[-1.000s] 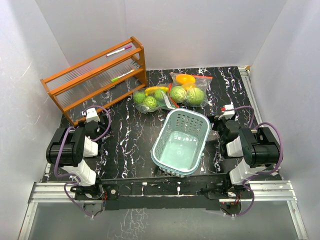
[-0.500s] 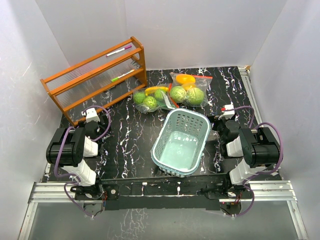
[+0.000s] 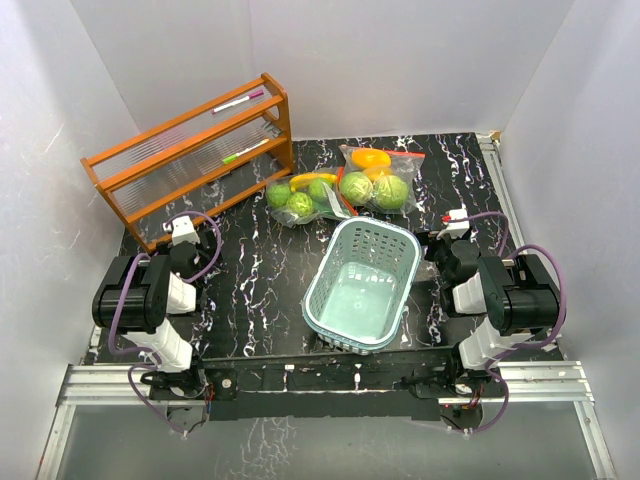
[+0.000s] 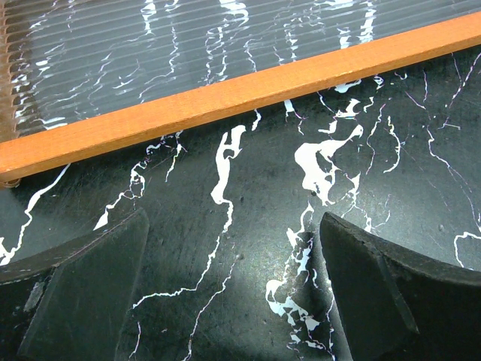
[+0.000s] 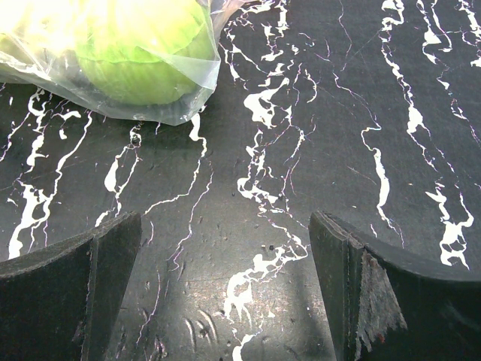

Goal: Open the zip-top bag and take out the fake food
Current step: Adjust the bin at the center of the board.

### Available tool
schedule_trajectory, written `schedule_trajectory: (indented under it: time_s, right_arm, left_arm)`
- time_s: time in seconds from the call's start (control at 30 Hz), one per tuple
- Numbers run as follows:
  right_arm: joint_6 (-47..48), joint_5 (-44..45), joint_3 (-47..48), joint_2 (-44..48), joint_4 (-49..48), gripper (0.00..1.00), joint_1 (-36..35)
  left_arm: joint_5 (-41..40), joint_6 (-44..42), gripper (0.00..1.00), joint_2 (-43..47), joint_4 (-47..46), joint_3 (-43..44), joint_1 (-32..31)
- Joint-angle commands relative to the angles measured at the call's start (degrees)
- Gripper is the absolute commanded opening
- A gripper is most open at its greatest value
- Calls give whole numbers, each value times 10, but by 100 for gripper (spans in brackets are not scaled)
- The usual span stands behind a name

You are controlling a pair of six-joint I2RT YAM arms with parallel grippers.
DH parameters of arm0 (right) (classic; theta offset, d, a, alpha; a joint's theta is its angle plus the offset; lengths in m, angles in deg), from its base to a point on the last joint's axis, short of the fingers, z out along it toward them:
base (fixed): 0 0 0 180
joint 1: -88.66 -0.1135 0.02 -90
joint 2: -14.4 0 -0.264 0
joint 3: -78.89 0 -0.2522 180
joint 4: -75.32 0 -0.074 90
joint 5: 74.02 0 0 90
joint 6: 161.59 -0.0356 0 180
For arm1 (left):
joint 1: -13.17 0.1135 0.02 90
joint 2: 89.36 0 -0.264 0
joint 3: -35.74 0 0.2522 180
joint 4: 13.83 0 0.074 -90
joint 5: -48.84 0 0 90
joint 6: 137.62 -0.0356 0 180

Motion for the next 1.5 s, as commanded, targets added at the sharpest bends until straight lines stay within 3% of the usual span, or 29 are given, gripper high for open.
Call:
schedule_trajectory:
  time_s: [0.0, 0.7, 0.83, 1.1, 1.23, 1.33, 1.47]
  right_arm:
    - [1, -1, 0, 15, -28, 99, 2]
    - [1, 0, -1, 15, -28, 99, 2]
    - [1, 0, -1, 15, -28, 99, 2]
    - [1, 1, -1, 15, -28, 99, 2]
    - [2, 1, -1, 15, -28, 99, 2]
    - [1, 0, 0, 15, -28, 99, 2]
    - [1, 0, -1, 15, -28, 99, 2]
  left_arm:
    - [-6, 2, 97, 20, -3, 6, 1]
    - [-6, -3, 97, 19, 2, 11, 0]
    - [-19, 6, 97, 82, 170, 80, 0]
    - [85, 28, 97, 240, 204, 79, -3]
    - [123, 67, 97, 323, 249, 83, -4]
    - [158, 146, 97, 369, 224, 81, -6]
    - [209, 254, 97, 355, 291, 174, -29]
